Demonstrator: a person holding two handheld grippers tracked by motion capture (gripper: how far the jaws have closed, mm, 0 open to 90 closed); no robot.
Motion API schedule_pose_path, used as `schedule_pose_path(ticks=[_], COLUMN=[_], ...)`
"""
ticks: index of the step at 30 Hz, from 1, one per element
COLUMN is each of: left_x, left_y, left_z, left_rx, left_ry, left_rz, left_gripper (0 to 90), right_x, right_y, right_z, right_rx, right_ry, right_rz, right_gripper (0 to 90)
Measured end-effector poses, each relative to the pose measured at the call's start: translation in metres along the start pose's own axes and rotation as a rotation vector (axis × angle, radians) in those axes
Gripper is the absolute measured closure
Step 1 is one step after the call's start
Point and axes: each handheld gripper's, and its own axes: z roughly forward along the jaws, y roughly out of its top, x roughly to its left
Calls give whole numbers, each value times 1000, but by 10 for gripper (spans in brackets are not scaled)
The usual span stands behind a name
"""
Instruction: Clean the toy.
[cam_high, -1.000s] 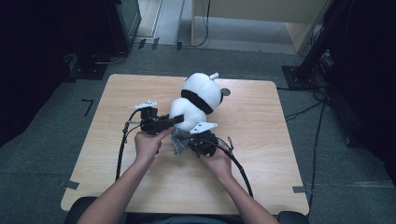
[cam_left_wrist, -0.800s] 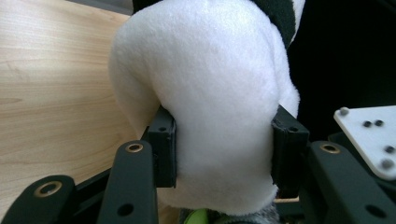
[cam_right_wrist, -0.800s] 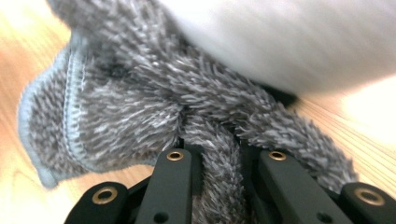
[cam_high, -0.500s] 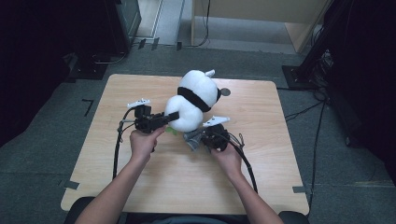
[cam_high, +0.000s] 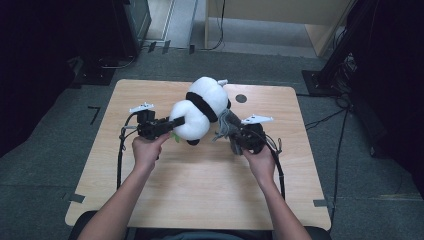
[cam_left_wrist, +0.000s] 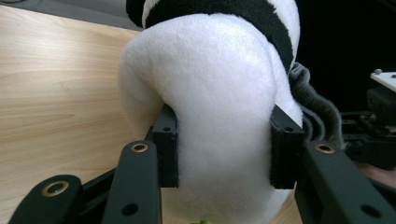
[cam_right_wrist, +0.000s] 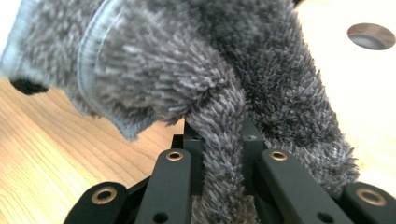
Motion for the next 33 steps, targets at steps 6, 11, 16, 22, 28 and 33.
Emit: schedule_pose_path(ticks=[6,11,16,22,28,33], left_x=[11,20,33,52,66,75], left_y=[5,7,8,10,12,10], left_z=[-7,-13,-22,-32,-45,-48], left_rx=[-7,-19,-15,-13,-29,-34], left_ry=[51,79,131,164,209,250], left_rz=[12,15,18,-8,9,43], left_gripper=[568,567,566,565,565,563], right_x=[-11,-28,-40,-55,-72,-89], right_y=[3,2,5,6,1,-5], right_z=[-11,-21,-29,-35,-31,-28], right_rx=[-39,-46,-62,-66,-42,-21], right_ry=[-6,-30,-46,-68,-114,-129], right_rz=[22,54,74,91,106,146], right_gripper=[800,798,797,794,792,791])
